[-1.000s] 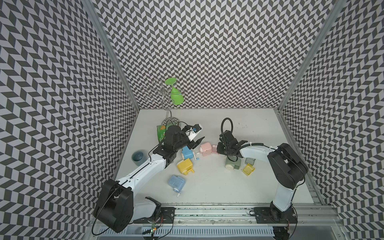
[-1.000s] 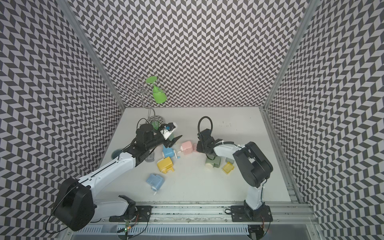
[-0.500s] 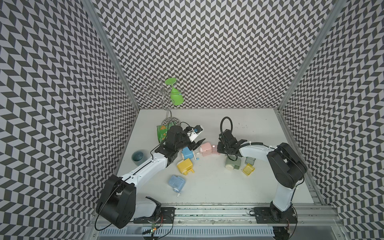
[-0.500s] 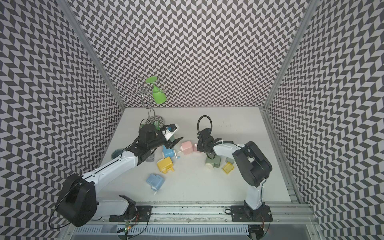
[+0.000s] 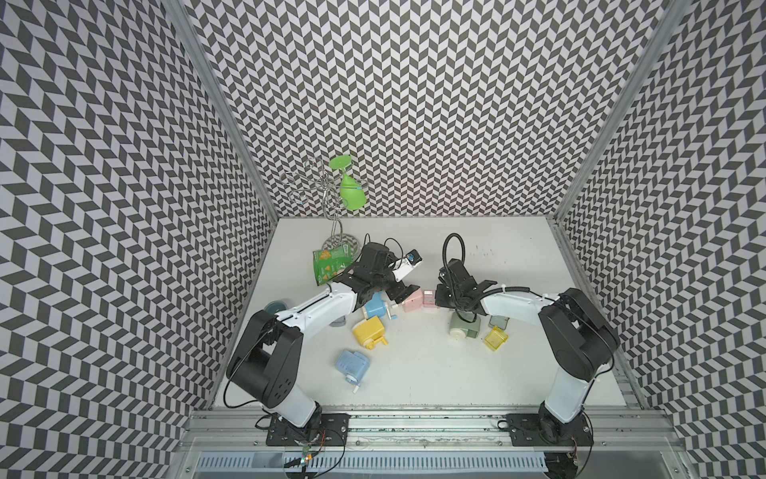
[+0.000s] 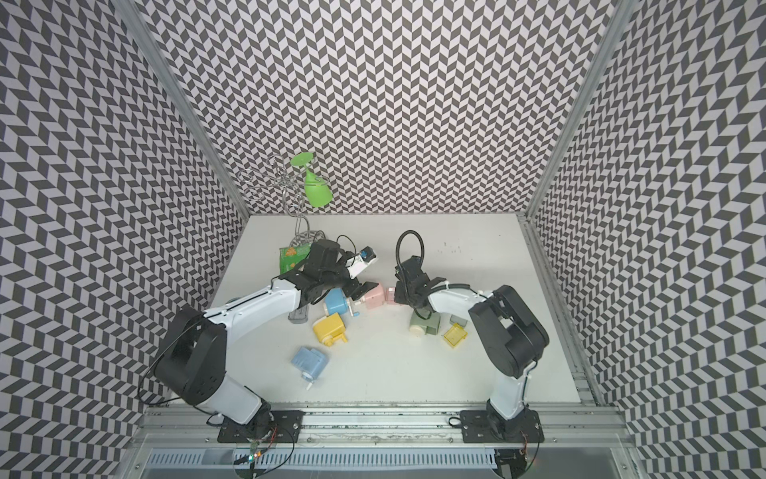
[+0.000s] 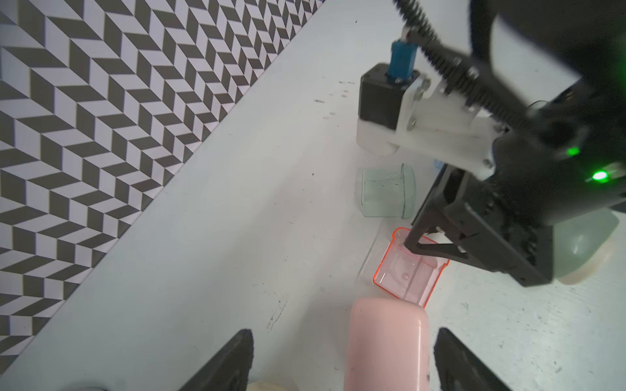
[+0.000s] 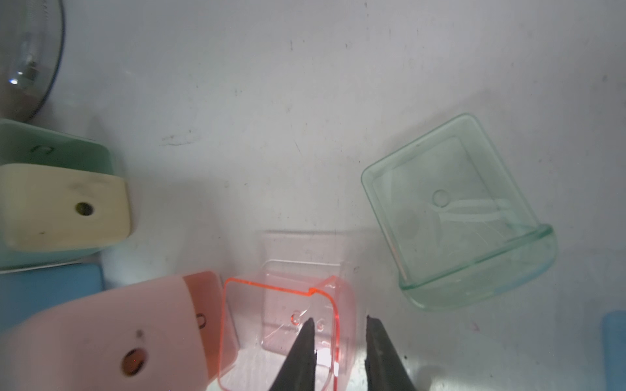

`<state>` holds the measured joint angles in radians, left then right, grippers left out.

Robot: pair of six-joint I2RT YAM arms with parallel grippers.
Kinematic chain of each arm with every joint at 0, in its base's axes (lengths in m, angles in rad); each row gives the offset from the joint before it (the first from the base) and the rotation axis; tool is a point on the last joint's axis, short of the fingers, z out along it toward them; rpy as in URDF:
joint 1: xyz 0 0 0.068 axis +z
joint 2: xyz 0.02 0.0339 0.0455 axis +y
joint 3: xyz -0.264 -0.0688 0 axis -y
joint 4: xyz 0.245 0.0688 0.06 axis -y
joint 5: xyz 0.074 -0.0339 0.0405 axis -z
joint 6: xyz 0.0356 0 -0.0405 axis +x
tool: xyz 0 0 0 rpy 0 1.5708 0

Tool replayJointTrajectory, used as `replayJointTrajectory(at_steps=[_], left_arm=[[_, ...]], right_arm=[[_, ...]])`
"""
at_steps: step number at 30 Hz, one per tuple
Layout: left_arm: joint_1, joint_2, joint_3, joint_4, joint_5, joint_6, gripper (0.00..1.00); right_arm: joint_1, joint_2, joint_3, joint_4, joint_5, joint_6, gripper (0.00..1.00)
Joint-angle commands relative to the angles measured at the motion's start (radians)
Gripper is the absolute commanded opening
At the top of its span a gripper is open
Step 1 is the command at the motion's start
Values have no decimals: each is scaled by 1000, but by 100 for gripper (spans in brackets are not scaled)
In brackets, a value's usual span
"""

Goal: Put the tray back into the pencil sharpener
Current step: Adjust the container at the center of the board.

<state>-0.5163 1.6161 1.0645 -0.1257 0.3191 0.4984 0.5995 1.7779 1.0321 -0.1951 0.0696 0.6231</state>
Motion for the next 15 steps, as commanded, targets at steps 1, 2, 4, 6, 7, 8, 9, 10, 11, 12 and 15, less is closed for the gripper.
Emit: replayJointTrajectory(at_steps=[1,2,4,6,7,8,9,10,11,12,15], left_arm=[[-6,48,60,-129,1,7,88],[-6,61,72,-147,4,11,89],[-5,90,98,-184,7,19,91],[-5,112,118,-209,16,29,92],[-7,121,124,-218,22,34,92],[-7,127,129,-226,29,42,92],[-7,136,133,-231,32,49,92],[-7,142,136,-236,35,54,92],[-8,150,139,-246,39,65,92],[-8,160,144,-254,40,72,92],[-8,184,159,-275,44,90,91]], right_arm=[[-18,-88,-26,71,-32,-20,30],[-21,-103,-32,74,-37,-22,32],[-27,-136,-53,83,-42,-23,34],[-33,-163,-72,93,-46,-26,35],[-35,-175,-84,98,-46,-26,35],[-39,-186,-90,101,-48,-25,35],[-43,-194,-97,102,-52,-26,35],[-46,-200,-102,102,-55,-26,35],[-50,-207,-106,103,-58,-26,35],[-53,-213,-110,104,-63,-28,35],[-56,-229,-120,107,-70,-30,35]])
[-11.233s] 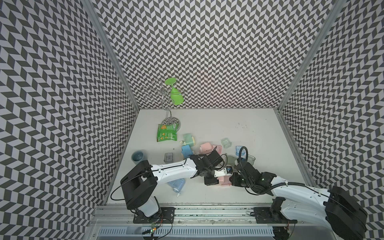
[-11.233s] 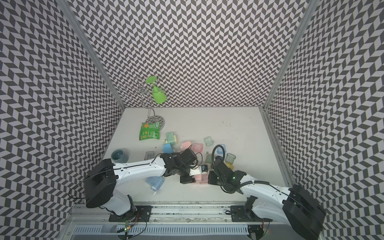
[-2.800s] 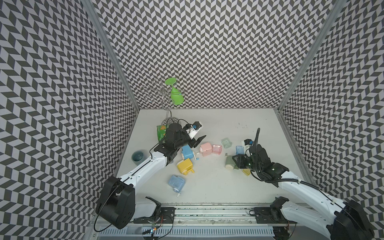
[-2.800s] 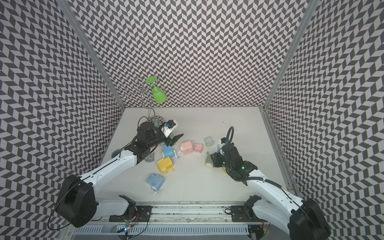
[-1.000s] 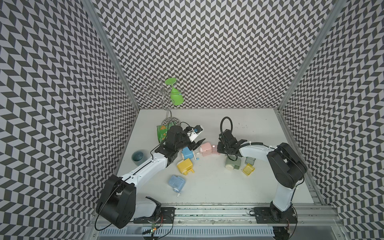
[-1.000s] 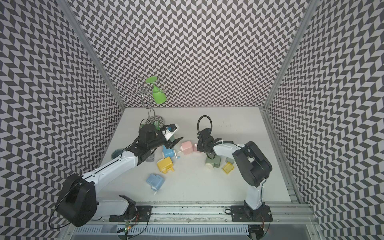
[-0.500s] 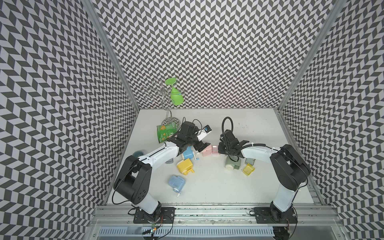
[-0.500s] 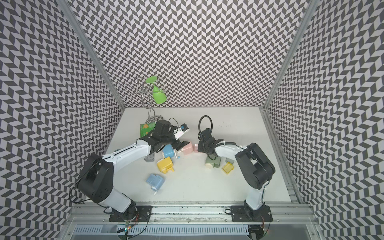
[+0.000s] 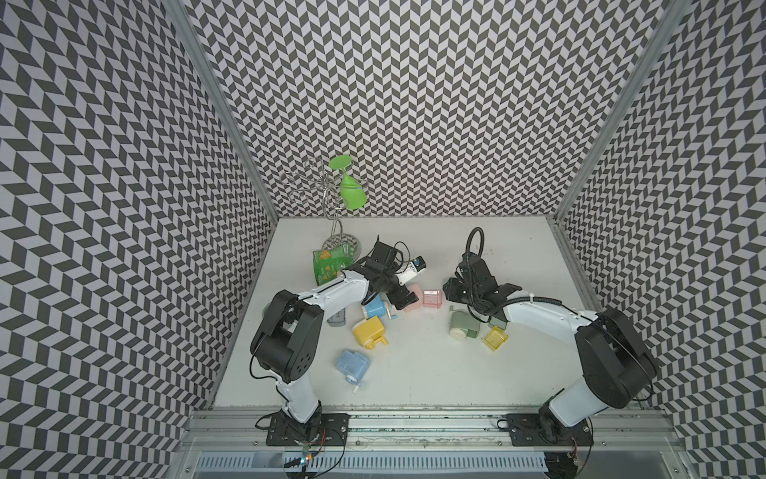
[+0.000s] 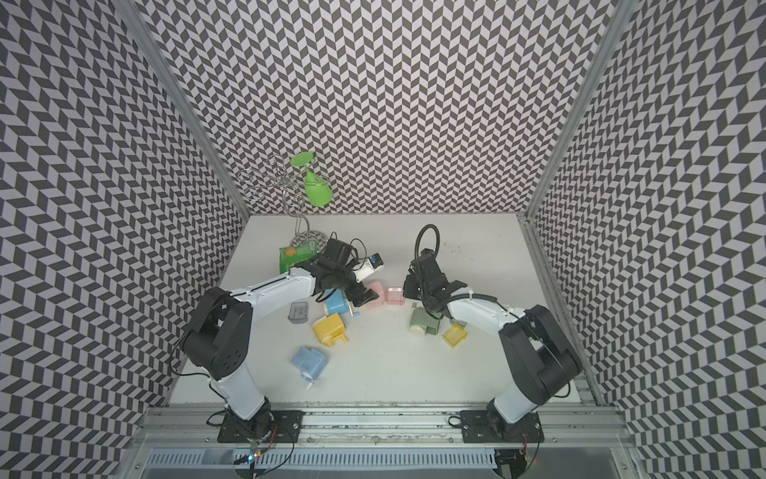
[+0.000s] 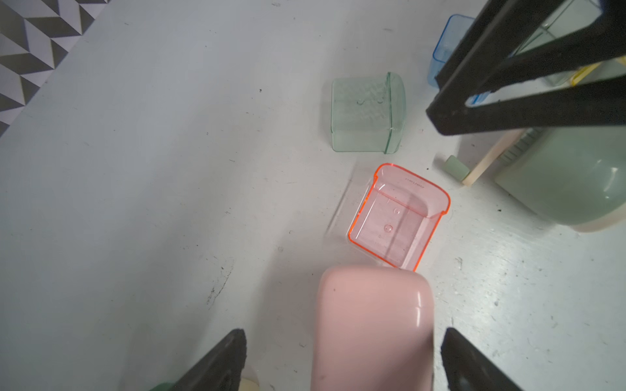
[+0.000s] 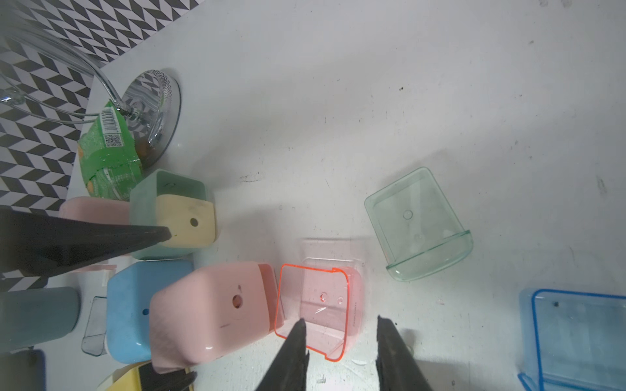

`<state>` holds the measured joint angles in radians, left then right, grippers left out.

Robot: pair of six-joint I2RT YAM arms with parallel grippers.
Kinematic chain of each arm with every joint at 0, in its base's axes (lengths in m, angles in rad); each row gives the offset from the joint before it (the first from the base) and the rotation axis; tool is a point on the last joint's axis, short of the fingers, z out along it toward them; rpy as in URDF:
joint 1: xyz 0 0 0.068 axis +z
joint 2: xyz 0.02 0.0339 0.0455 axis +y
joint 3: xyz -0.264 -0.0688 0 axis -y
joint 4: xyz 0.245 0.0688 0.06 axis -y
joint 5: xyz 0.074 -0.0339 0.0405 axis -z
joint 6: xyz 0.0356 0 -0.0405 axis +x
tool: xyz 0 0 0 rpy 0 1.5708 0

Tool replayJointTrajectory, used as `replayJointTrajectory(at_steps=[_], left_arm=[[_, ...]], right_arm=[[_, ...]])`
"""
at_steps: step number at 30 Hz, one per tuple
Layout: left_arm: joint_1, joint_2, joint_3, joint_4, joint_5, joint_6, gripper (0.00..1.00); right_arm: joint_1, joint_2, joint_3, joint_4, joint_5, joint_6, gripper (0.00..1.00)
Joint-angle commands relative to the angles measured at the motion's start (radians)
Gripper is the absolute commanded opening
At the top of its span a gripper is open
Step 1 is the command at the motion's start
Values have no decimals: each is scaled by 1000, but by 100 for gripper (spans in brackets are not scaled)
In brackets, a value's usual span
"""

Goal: Put the tray back into the pencil sharpener
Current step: Adjust the container at the center of the board, then pick up the pencil sharpener from the center of the board.

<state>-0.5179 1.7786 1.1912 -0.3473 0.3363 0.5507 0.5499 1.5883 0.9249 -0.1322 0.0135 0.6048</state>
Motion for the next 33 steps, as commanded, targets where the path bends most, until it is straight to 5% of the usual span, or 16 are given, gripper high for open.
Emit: replayJointTrajectory(at_steps=[1,18,33], left_arm=[[-8,29,36,-59,32,45,90],[-7,71,59,-121,99,161,57],[-55,-154,-58,-62,144,176,48]], right_arm=[[-7,-42,-14,44,-16,-13,35],[-14,-87,-35,22,-19,-25,33],[-12,-40,0,-12,-18,-92,34]])
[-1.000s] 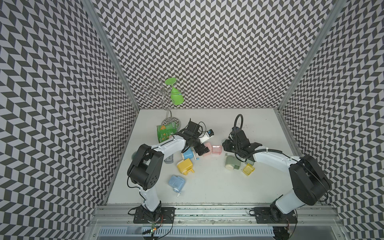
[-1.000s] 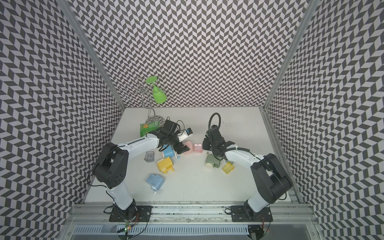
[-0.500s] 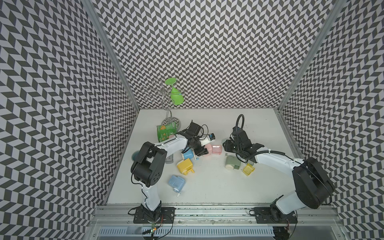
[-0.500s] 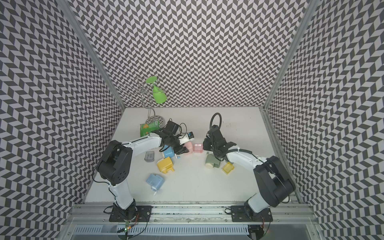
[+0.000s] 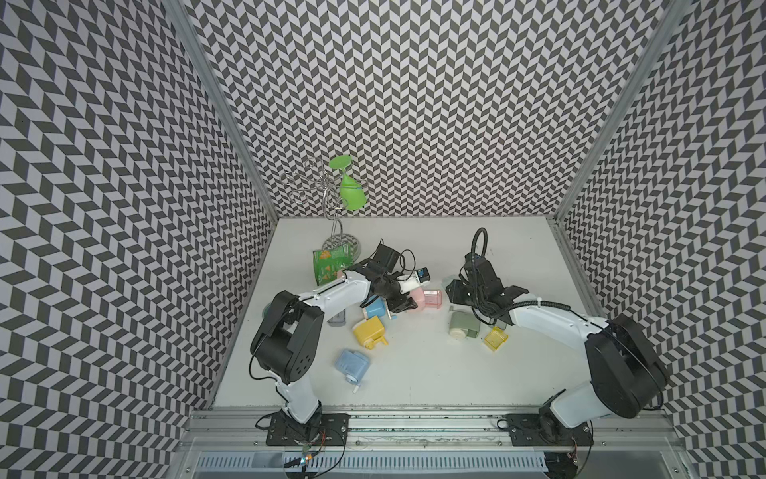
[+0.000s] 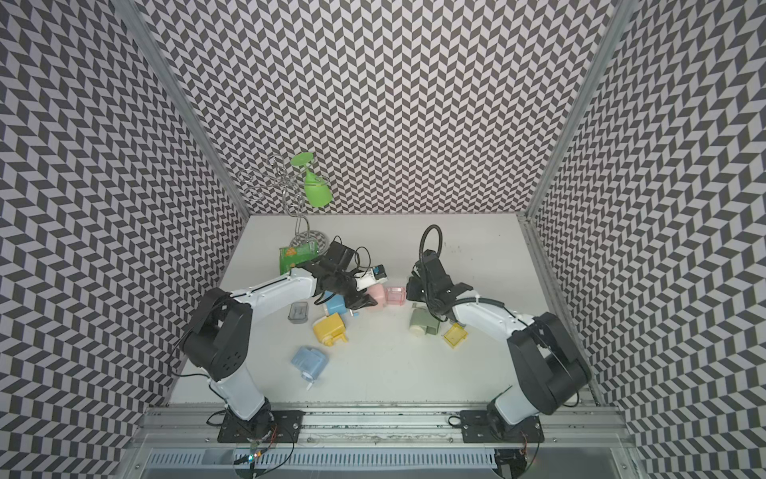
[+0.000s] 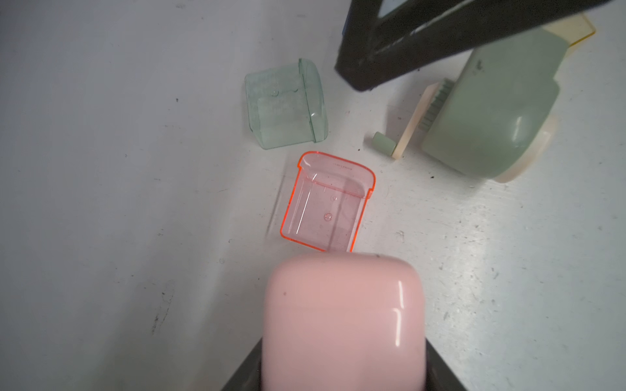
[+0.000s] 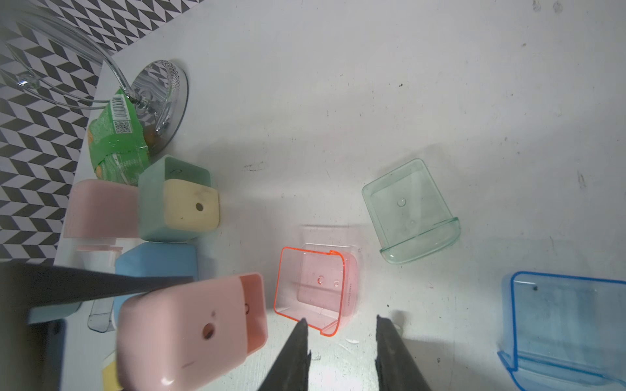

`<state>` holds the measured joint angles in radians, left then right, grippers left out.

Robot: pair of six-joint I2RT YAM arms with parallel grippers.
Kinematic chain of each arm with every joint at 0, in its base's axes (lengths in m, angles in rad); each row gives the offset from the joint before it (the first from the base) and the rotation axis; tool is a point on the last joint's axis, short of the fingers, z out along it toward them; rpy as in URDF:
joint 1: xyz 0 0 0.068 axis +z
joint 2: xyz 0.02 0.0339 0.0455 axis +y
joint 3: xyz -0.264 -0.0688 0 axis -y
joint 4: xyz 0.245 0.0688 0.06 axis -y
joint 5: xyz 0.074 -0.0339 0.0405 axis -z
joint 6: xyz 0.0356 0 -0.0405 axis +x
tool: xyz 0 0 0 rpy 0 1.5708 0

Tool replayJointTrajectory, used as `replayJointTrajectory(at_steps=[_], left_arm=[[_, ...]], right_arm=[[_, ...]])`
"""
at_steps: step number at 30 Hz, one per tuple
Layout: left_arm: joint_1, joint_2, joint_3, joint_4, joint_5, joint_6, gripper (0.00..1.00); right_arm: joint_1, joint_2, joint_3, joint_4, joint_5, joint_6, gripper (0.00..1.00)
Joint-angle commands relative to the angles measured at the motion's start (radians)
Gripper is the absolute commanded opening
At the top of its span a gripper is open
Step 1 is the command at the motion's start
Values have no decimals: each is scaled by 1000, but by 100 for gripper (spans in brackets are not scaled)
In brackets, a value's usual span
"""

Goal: Put the tray back into the pencil sharpener
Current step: Pick up the pencil sharpener from the center of the board, then pick up the container from the center of the board.

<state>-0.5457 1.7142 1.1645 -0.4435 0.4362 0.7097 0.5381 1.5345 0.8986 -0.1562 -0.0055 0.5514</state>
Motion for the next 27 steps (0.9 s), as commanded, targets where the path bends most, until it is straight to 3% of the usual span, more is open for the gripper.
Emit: replayJointTrajectory(at_steps=[1,5,14,27], left_arm=[[-33,-114,-51,50,43,6,46],[-57,-206,-134,89,25,-51,42],[-76,-383,-328,160,-17,-43,41],[-77,-467,-397,178,-7,-54,41]], right_arm=[[9,15,28,13,20,-48,34],[50,44,37,32,58,-51,39],[71,193,100,15,81,-25,37],[88,287,164,3,123,-15,14]])
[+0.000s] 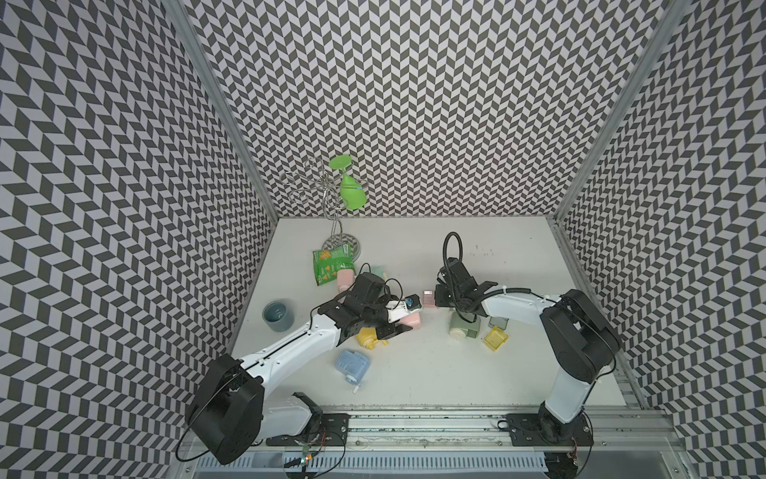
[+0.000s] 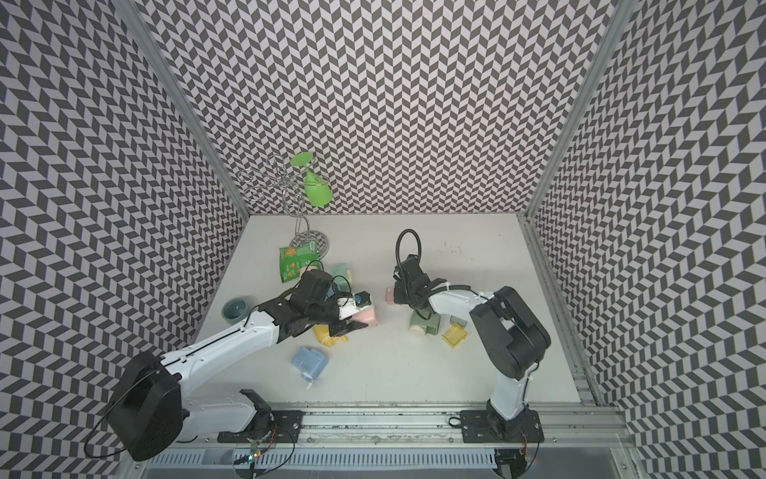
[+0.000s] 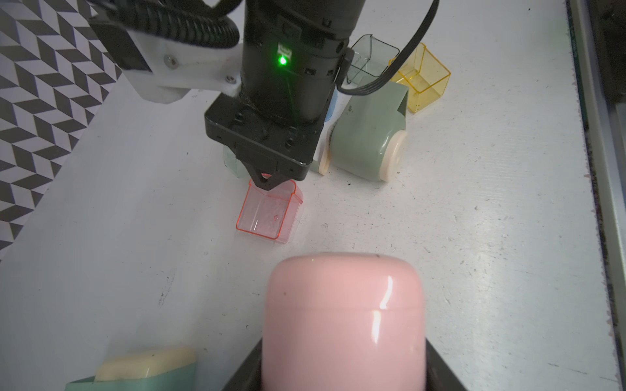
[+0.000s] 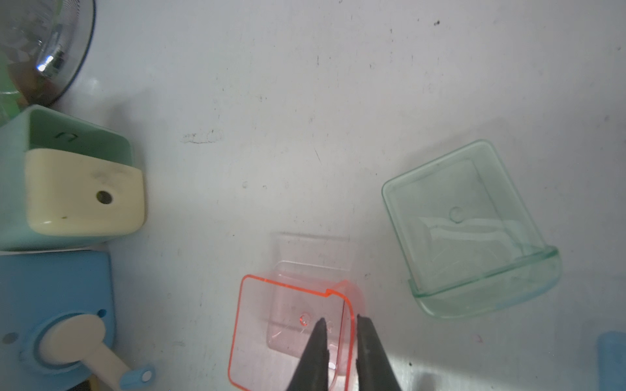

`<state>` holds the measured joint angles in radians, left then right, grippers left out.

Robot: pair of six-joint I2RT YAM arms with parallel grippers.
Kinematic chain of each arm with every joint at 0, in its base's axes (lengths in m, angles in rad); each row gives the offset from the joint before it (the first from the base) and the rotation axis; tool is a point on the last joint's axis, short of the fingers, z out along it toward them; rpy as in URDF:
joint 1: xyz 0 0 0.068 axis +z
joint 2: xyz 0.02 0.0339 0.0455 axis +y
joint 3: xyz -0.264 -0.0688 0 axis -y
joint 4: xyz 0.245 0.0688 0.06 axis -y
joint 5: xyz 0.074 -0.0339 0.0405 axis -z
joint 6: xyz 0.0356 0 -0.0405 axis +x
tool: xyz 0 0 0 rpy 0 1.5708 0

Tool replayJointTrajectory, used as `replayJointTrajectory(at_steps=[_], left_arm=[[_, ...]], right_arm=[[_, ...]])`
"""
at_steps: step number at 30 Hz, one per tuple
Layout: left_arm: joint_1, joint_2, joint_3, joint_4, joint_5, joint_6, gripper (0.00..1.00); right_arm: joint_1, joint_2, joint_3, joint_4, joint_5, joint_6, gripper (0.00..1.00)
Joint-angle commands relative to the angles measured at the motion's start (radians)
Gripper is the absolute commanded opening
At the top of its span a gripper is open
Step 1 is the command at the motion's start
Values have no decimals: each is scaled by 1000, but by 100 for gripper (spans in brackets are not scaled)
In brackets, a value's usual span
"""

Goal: Put the tray back into the pencil sharpener
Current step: Pick up the container from the center of the board.

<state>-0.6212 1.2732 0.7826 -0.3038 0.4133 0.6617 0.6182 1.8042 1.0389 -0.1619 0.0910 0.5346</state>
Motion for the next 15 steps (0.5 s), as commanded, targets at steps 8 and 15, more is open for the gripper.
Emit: replayJointTrajectory(at_steps=[8,15], left_arm=[[0,-47,-58,82,40,-15,40],[0,-45,-61,76,38,-13,40]], right_arm=[[10,38,26,-4,40,-1,11],[11,-5,18,-14,29,-10,0]])
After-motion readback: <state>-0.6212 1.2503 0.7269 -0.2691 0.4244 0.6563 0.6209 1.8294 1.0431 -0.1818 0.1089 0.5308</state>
